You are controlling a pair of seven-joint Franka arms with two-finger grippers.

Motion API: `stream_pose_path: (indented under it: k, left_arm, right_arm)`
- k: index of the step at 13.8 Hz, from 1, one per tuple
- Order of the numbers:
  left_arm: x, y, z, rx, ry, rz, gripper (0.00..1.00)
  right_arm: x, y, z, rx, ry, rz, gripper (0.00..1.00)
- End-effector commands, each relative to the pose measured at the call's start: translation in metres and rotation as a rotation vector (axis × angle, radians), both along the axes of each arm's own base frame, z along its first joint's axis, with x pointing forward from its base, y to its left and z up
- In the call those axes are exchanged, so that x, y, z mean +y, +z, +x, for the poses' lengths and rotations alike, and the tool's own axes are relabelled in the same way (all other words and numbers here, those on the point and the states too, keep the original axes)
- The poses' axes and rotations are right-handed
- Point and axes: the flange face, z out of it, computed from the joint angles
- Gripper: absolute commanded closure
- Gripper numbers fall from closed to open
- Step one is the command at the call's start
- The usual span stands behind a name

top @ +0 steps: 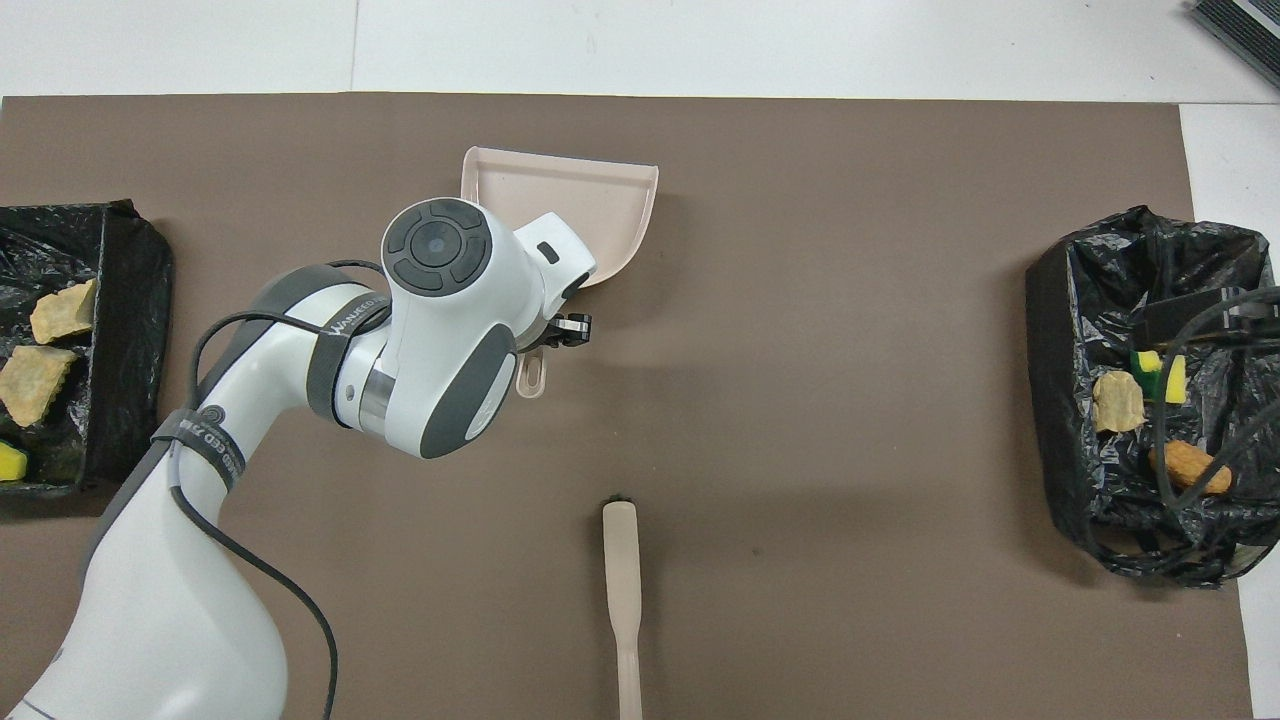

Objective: Sweep and dump trash in bin
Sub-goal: 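Set the empty dustpan down mid-table with the left gripper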

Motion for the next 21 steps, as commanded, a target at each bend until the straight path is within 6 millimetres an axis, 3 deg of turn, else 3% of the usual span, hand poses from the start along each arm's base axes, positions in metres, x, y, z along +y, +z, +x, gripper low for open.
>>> stream_pose_path:
  k: [1, 2, 6, 7, 8, 9, 10, 13, 16, 18, 20, 21]
  left_arm:
    - [-0.021, -0.022, -0.003, 0.039, 0.069, 0.015, 1.00]
    - [-0.024, -0.032, -0.003, 0.046, 0.080, 0.025, 1.00]
    - [-0.032, -0.031, -0.005, 0.052, 0.070, 0.022, 0.99]
    - [-0.037, -0.030, -0.009, 0.061, 0.056, 0.031, 0.82]
    - [-0.038, -0.029, -0.010, 0.062, 0.051, 0.037, 0.53]
    - [-0.038, -0.025, -0.011, 0.059, 0.053, 0.030, 0.18]
    - [-0.037, -0.023, -0.010, 0.055, 0.054, 0.029, 0.00]
    - [-0.021, 0.001, -0.005, 0.025, 0.077, 0.015, 0.00]
    - [0.036, 0.028, 0.012, -0.002, 0.105, 0.007, 0.00]
    - [0.079, 0.022, 0.019, 0.015, 0.123, 0.020, 0.00]
    - [0.115, 0.015, 0.006, 0.033, 0.126, 0.043, 0.00]
    - [0.134, 0.023, -0.005, 0.023, 0.097, 0.067, 0.00]
  right_arm:
    - [0.002, 0.001, -0.003, -0.004, -0.015, 0.001, 0.00]
    - [0.002, 0.001, -0.003, -0.002, -0.015, 0.001, 0.00]
    - [0.002, 0.001, -0.003, -0.002, -0.015, 0.001, 0.00]
    - [0.002, 0.001, -0.003, -0.004, -0.015, 0.001, 0.00]
    - [0.002, 0.001, -0.003, -0.002, -0.015, 0.001, 0.00]
    - [0.002, 0.001, -0.003, -0.002, -0.015, 0.001, 0.00]
    - [0.002, 0.001, -0.003, -0.002, -0.015, 0.001, 0.00]
    - [0.002, 0.001, -0.003, -0.004, -0.015, 0.001, 0.00]
    - [0.002, 0.001, -0.003, -0.004, -0.015, 0.001, 0.00]
    - [0.002, 0.001, -0.003, -0.002, -0.015, 0.001, 0.00]
    - [0.002, 0.001, -0.003, -0.002, -0.015, 0.001, 0.00]
    - [0.002, 0.001, -0.003, -0.004, -0.015, 0.001, 0.00]
